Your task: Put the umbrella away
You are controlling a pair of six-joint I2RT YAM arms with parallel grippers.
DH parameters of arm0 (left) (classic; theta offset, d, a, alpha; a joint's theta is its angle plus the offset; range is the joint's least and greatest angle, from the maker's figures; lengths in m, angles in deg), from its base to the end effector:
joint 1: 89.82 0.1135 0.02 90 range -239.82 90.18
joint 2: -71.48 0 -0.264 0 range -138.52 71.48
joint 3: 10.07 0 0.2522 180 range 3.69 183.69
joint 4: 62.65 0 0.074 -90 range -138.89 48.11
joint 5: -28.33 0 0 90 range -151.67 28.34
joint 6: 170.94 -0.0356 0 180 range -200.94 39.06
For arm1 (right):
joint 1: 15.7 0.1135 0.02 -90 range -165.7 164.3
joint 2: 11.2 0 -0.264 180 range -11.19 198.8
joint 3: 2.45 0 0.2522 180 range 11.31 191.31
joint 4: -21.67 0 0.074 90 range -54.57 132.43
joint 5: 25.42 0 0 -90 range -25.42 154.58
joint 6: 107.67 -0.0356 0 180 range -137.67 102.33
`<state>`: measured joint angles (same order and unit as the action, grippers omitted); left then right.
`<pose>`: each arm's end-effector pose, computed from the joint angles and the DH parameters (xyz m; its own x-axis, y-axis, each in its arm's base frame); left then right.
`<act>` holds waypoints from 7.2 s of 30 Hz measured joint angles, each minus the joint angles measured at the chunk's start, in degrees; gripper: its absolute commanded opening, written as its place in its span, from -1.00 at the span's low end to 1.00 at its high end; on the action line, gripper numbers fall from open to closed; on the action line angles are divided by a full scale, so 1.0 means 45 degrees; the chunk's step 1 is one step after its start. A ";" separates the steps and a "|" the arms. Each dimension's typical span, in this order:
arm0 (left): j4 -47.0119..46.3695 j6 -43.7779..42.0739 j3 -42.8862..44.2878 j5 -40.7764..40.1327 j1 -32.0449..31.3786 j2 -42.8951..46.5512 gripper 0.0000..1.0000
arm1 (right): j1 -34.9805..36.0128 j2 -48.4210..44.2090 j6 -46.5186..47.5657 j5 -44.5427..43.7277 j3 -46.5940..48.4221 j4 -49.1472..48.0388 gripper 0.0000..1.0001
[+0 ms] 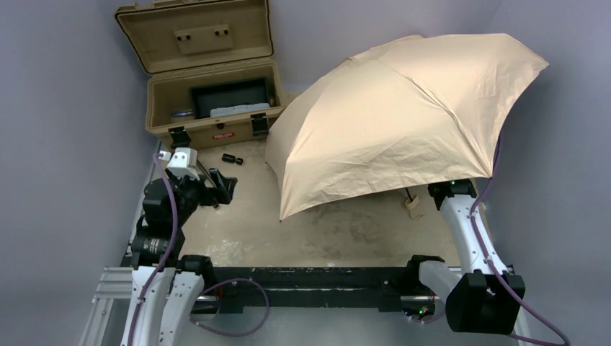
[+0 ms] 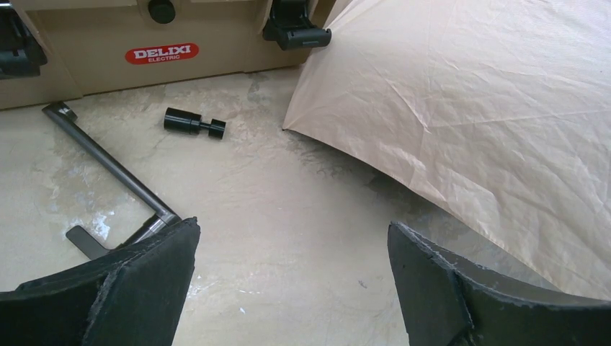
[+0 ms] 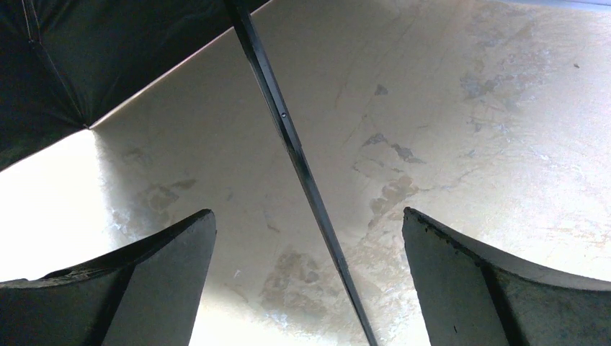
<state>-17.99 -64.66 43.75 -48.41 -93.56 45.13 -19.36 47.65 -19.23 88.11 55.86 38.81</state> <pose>0.1102 -0.0154 0.3149 -0.3622 -0.2498 -0.8980 0.1882 0.9240 -0.3329 0.2377 -0.0010 0.3047 -0.3117 0.0449 -0.9491 -0.3127 0.9384 0.1471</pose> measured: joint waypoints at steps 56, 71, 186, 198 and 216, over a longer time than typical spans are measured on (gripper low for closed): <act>-0.0126 0.5289 -0.1404 0.5931 0.0000 0.4017 0.99 | -0.0622 0.4755 0.4235 0.4721 0.2409 0.0894 0.47; -0.0665 0.5979 -0.2293 0.6645 0.0000 0.5197 0.99 | -0.0617 0.6003 0.5289 0.5717 0.2297 0.0884 -0.28; -1.4217 1.0103 1.3017 -0.0913 -0.8291 -1.6388 0.07 | 0.3575 0.1413 -0.5061 0.6674 0.6640 0.3157 -1.00; -1.3634 1.0282 1.3226 -0.0379 -0.8539 -1.6670 -1.00 | 0.3589 0.1413 -0.4532 0.6460 0.6640 0.3570 -1.00; -1.2250 0.9573 1.0695 -0.2195 -0.9326 -1.4435 -1.00 | 0.3643 0.2569 -0.2837 0.7825 0.8485 0.2807 -0.03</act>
<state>-73.11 -21.58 91.88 -58.29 -135.53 -19.83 -2.97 59.22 -32.00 123.32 94.05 51.44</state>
